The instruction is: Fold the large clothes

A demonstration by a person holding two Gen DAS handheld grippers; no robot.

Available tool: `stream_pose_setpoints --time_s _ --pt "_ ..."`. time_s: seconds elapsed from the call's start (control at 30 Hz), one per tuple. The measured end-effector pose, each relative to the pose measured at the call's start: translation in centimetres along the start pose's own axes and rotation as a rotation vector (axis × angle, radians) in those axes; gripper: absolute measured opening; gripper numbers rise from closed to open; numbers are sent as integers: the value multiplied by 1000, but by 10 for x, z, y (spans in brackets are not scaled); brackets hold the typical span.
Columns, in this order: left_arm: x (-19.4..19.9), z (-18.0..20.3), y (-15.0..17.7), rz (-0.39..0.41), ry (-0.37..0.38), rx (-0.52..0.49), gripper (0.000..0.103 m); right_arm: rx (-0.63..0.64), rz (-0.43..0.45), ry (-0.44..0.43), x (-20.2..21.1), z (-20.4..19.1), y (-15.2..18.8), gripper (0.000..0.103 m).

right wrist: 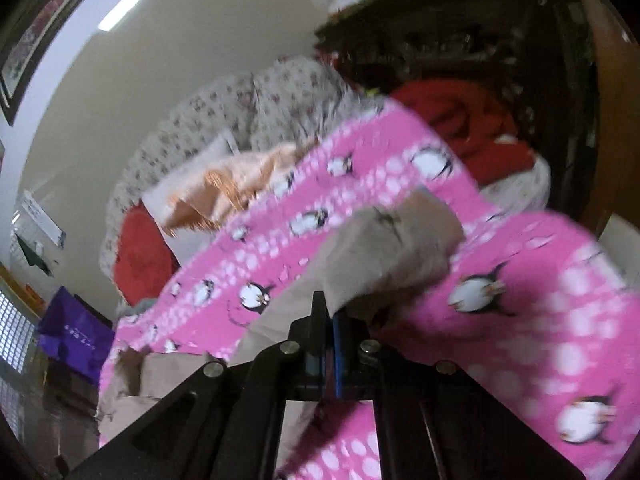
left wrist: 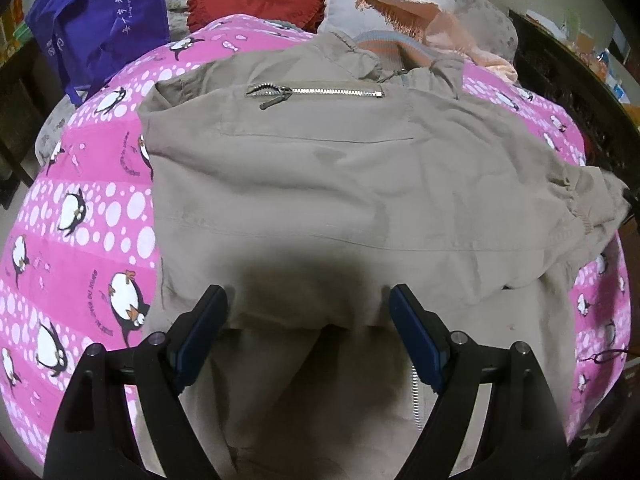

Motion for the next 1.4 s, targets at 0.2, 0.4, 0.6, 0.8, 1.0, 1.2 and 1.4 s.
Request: stream_pose_setpoints --time_s 0.2,0.4,0.6,0.8,1.0,1.2,1.4 --pt "2 5 6 1 23 5 83 -16 -43 89 23 44 16 2" --pt "4 5 7 -2 5 -13 83 -156 -147 41 7 83 57 49" --pt "4 6 8 -5 2 5 83 -206 -78 -28 -11 80 34 61" --pt "8 10 9 -16 -8 -32 83 -215 -55 -2 -35 73 20 3" --pt "20 -5 4 24 -11 -25 83 -163 180 -28 57 50 -24 3" --pt "35 -23 -2 71 18 46 83 107 120 -111 85 -61 -10 3" --pt "57 -41 -7 121 7 67 84 404 15 -328 96 -229 81 3"
Point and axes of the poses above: each gripper's, at about its wrist camera, not at the fingertips, and x roughly against the way its jaws point, z to its right, y to its underside, the point moved 9 cm from there along -x, roughly the way its jaws point, and after that the axes turned 12 degrees about y, right-handed, at the moved point
